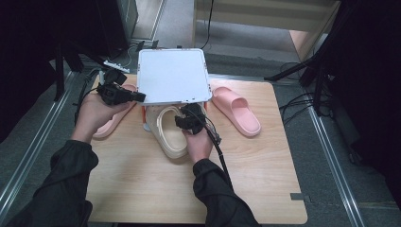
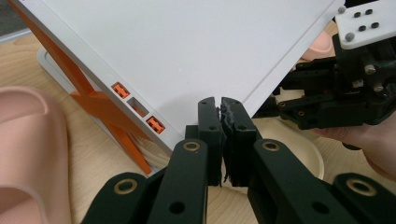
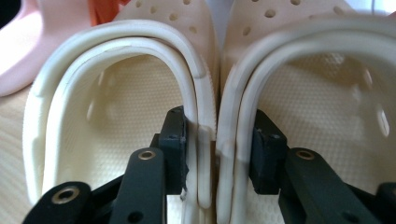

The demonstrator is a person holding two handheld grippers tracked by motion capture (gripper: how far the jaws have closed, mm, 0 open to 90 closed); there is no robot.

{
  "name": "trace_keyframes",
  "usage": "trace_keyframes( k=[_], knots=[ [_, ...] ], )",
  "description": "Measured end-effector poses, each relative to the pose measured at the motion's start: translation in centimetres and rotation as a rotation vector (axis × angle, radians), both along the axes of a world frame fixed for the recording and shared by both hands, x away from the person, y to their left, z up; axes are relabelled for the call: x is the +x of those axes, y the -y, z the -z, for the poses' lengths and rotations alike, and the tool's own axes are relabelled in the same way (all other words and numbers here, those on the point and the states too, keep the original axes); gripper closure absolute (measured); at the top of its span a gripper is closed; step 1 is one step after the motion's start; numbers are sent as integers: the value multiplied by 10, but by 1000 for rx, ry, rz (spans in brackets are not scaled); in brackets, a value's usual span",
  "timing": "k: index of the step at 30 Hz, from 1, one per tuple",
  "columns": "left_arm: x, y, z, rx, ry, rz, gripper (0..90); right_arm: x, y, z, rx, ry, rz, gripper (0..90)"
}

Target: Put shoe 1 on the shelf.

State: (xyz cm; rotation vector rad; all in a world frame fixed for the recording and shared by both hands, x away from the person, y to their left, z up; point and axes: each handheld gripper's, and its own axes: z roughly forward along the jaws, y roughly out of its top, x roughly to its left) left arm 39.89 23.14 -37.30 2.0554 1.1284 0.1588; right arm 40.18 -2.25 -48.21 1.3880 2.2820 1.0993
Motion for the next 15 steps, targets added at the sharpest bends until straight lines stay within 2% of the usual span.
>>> trace_keyframes(
  k=[2, 10, 15],
  knots=[
    [0, 0, 0, -1, -1, 0, 867, -1, 3, 0, 26, 8, -11, 616],
    [0, 0, 0, -5, -2, -3, 867, -12, 15, -14, 43, 7, -34, 576],
    [-1, 0, 0, -3, 2, -4, 867, -29, 27, -28, 73, 17, -73, 665]
  ],
)
